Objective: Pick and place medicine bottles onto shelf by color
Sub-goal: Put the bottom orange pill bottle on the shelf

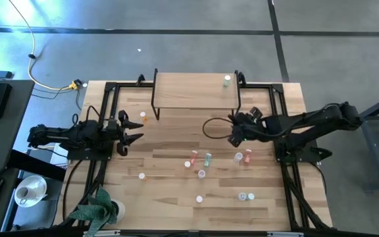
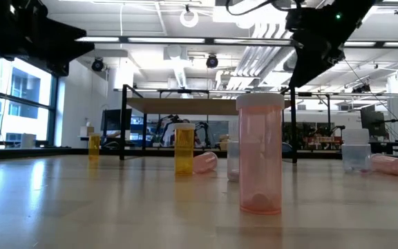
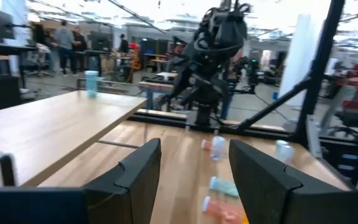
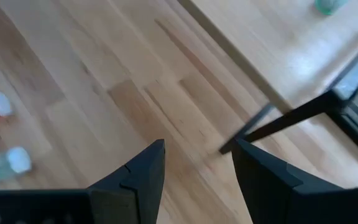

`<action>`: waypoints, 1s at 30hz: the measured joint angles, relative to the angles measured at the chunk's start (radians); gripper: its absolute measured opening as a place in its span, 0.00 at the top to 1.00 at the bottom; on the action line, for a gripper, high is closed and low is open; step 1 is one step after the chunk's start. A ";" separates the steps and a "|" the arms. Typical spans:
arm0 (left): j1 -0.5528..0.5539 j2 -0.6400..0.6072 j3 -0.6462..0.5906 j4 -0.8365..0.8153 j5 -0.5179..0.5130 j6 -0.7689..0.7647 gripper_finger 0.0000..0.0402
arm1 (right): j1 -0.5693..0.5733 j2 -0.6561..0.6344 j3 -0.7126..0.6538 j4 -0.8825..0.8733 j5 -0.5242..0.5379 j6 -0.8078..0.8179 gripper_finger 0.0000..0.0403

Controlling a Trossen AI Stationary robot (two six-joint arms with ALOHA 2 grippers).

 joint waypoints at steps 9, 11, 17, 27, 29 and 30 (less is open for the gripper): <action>0.000 0.227 0.125 -0.059 0.098 -0.003 0.55 | 0.058 -0.037 -0.051 0.156 0.104 0.022 0.56; 0.000 0.290 0.172 -0.109 0.132 -0.008 0.55 | 0.066 -0.045 -0.050 0.175 0.108 0.024 0.56; -0.054 0.459 0.282 -0.205 0.253 -0.048 0.55 | 0.099 -0.048 -0.049 0.188 0.113 0.024 0.56; -0.287 0.605 0.392 -0.234 0.172 -0.148 0.55 | 0.117 -0.048 -0.049 0.187 0.113 0.031 0.56; -0.337 0.627 0.425 -0.242 0.129 -0.150 0.55 | 0.117 -0.048 -0.049 0.187 0.113 0.032 0.56; -0.360 0.636 0.446 -0.255 0.107 -0.145 0.55 | 0.117 -0.048 -0.049 0.187 0.113 0.032 0.56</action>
